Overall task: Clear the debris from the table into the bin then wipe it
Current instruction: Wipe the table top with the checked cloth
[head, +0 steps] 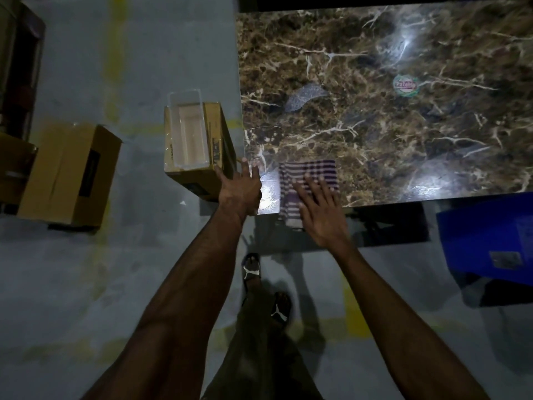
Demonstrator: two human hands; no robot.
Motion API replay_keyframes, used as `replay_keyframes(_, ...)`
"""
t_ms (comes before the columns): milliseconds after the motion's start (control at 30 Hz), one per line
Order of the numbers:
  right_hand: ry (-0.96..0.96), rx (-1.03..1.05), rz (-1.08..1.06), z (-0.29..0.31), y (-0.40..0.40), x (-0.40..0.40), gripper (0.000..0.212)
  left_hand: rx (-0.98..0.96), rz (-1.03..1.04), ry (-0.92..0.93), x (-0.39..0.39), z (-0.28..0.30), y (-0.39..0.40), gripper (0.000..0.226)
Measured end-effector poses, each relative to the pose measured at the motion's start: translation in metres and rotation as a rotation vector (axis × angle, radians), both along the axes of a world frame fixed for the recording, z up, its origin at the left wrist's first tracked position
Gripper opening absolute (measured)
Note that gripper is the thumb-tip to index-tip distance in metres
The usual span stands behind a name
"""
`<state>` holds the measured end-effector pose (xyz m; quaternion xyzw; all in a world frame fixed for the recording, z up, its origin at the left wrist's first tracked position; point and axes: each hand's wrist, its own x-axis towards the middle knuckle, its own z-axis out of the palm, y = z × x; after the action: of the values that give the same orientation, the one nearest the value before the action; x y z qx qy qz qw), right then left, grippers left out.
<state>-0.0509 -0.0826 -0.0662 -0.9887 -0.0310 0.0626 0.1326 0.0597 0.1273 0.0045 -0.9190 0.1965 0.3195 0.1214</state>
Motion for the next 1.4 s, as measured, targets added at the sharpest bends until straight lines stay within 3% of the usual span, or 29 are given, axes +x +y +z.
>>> replay_keyframes(133, -0.021, -0.012, -0.213, 0.001, -0.038, 0.011, 0.055, 0.0, -0.002, -0.009, 0.001, 0.002, -0.001, 0.102)
replay_keyframes(233, -0.031, -0.002, -0.325, -0.001, -0.024, 0.052, 0.056, 0.0, 0.003, -0.01, 0.001, 0.003, -0.003, 0.103)
replay_keyframes(300, -0.014, 0.005, -0.263, -0.001, -0.005, 0.065, 0.058, 0.008, 0.002, -0.002, 0.001, 0.004, -0.002, 0.105)
replay_keyframes(433, -0.008, -0.032, 0.06, -0.006, -0.003, 0.024, 0.057, -0.003, 0.006, 0.004, 0.002, 0.0, -0.001, 0.107)
replay_keyframes(600, -0.036, -0.04, -0.15, -0.002, -0.047, 0.034, 0.056, -0.046, 0.02, -0.036, 0.002, -0.011, 0.004, 0.096)
replay_keyframes(700, -0.046, -0.011, -0.244, 0.001, -0.023, 0.076, 0.057, -0.059, 0.02, -0.04, 0.001, -0.013, 0.009, 0.102)
replay_keyframes(800, 0.0, 0.009, -0.077, 0.002, 0.019, 0.088, 0.059, -0.046, 0.021, 0.005, 0.002, -0.008, 0.011, 0.117)
replay_keyframes(900, 0.013, -0.01, 0.126, -0.002, 0.025, 0.05, 0.057, -0.059, 0.027, 0.007, 0.003, -0.01, 0.009, 0.118)
replay_keyframes(1033, 0.038, -0.014, 0.01, 0.005, -0.008, 0.04, 0.057, -0.066, 0.016, -0.034, 0.003, -0.022, 0.012, 0.127)
replay_keyframes(1167, 0.032, 0.029, -0.154, 0.005, 0.02, 0.099, 0.059, -0.11, 0.036, -0.021, 0.004, -0.026, 0.017, 0.131)
replay_keyframes(1300, 0.025, -0.008, 0.021, 0.003, 0.06, 0.119, 0.059, -0.125, 0.065, -0.004, 0.004, -0.019, 0.018, 0.123)
replay_keyframes(1400, 0.045, -0.022, 0.123, 0.01, 0.04, 0.093, 0.058, -0.136, 0.089, 0.026, 0.006, -0.016, 0.017, 0.119)
